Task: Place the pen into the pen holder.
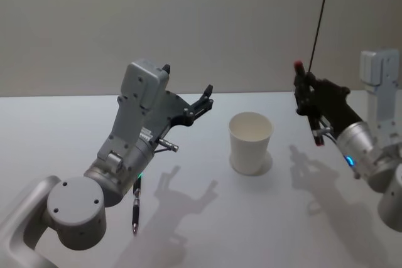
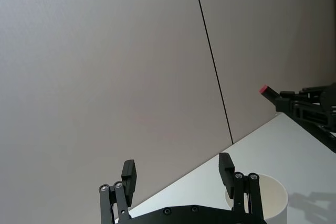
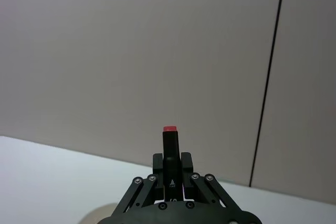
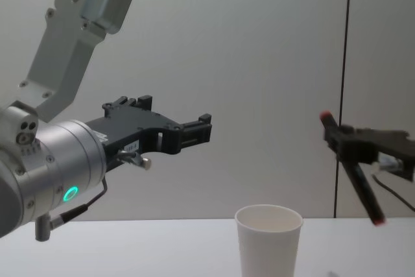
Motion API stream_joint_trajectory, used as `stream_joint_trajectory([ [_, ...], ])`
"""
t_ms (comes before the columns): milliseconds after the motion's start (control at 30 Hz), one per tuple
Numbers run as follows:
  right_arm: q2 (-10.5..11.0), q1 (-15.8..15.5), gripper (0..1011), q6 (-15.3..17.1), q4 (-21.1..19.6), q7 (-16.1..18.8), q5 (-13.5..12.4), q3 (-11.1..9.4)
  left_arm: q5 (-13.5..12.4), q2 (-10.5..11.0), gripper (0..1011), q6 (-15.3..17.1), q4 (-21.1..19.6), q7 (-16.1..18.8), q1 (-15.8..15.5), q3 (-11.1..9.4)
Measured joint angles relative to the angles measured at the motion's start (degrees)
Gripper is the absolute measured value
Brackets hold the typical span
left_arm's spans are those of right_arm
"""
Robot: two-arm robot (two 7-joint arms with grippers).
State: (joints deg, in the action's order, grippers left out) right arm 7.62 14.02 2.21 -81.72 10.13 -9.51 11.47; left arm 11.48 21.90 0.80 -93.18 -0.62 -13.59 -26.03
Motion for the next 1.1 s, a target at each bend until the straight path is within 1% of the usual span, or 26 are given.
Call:
stream_joint_trajectory([
  [33, -0.31, 0.31, 184, -1.69, 0.59, 0.46, 0.0, 0.2, 0.0, 0.0, 1000, 0.0, 0.0, 0.0, 0.0, 0.0],
  [67, -0.53, 0.54, 184, -2.52, 1.01, 0.69, 0.0, 0.34, 0.0, 0.0, 1000, 0.0, 0.0, 0.0, 0.0, 0.0],
  [100, -0.89, 0.94, 184, -4.26, 1.77, 1.14, -0.01, 0.57, 0.0, 0.0, 1000, 0.0, 0.0, 0.0, 0.0, 0.0],
  [167, -1.22, 1.32, 184, -6.28, 2.59, 1.7, -0.01, 0.78, 0.0, 0.0, 1000, 0.0, 0.0, 0.0, 0.0, 0.0],
  [200, -1.59, 1.8, 184, -8.09, 3.51, 2.17, -0.03, 1.02, 0.0, 0.0, 1000, 0.0, 0.0, 0.0, 0.0, 0.0],
  [267, -2.01, 2.39, 184, -10.21, 4.66, 2.62, -0.08, 1.27, 0.0, 0.0, 1000, 0.0, 0.0, 0.0, 0.0, 0.0],
  [300, -2.42, 2.94, 184, -12.03, 5.82, 3.16, -0.12, 1.49, 0.0, 0.0, 1000, 0.0, 0.0, 0.0, 0.0, 0.0],
  [367, -2.79, 3.5, 184, -13.71, 6.94, 3.63, -0.16, 1.69, 0.0, 0.0, 1000, 0.0, 0.0, 0.0, 0.0, 0.0],
  [433, -3.52, 4.69, 184, -16.94, 9.46, 4.56, -0.24, 2.04, 0.0, 0.0, 1000, 0.0, 0.0, 0.0, 0.0, 0.0],
  [467, -3.52, 4.69, 184, -16.94, 9.46, 4.56, -0.24, 2.04, 0.0, 0.0, 1000, 0.0, 0.0, 0.0, 0.0, 0.0],
  [500, -3.69, 4.97, 184, -17.92, 10.05, 4.81, -0.26, 2.12, 0.0, 0.0, 1000, 0.0, 0.0, 0.0, 0.0, 0.0],
  [533, -4.04, 5.57, 184, -19.52, 11.33, 5.21, -0.28, 2.27, 0.0, 0.0, 1000, 0.0, 0.0, 0.0, 0.0, 0.0],
  [600, -4.57, 6.51, 184, -21.71, 13.47, 5.74, -0.32, 2.46, 0.0, 0.0, 1000, 0.0, 0.0, 0.0, 0.0, 0.0],
  [633, -4.71, 6.8, 184, -22.63, 14.12, 5.92, -0.34, 2.5, 0.0, 0.0, 1000, 0.0, 0.0, 0.0, 0.0, 0.0],
  [667, -4.71, 6.8, 184, -22.63, 14.12, 5.92, -0.34, 2.5, 0.0, 0.0, 1000, 0.0, 0.0, 0.0, 0.0, 0.0],
  [733, -5.31, 8.02, 184, -25.28, 16.93, 6.59, -0.4, 2.68, 0.0, 0.0, 1000, 0.0, 0.0, 0.0, 0.0, 0.0],
  [933, -6.22, 9.97, 184, -29.43, 21.42, 7.48, -0.61, 2.87, 0.0, 0.0, 1000, 0.0, 0.0, 0.0, 0.0, 0.0],
  [967, -6.48, 10.62, 184, -30.64, 22.88, 7.85, -0.73, 2.91, 0.0, 0.0, 1000, 0.0, 0.0, 0.0, 0.0, 0.0],
  [1000, -6.59, 10.89, 184, -30.96, 23.46, 7.95, -0.77, 2.92, 0.0, 0.0, 1000, 0.0, 0.0, 0.0, 0.0, 0.0],
  [1033, -6.82, 11.46, 184, -32.05, 24.83, 8.34, -0.89, 2.97, 0.0, 0.0, 1000, 0.0, 0.0, 0.0, 0.0, 0.0],
  [1100, -7.03, 11.96, 184, -32.97, 25.99, 8.65, -1.02, 3.01, 0.0, 0.0, 1000, 0.0, 0.0, 0.0, 0.0, 0.0],
])
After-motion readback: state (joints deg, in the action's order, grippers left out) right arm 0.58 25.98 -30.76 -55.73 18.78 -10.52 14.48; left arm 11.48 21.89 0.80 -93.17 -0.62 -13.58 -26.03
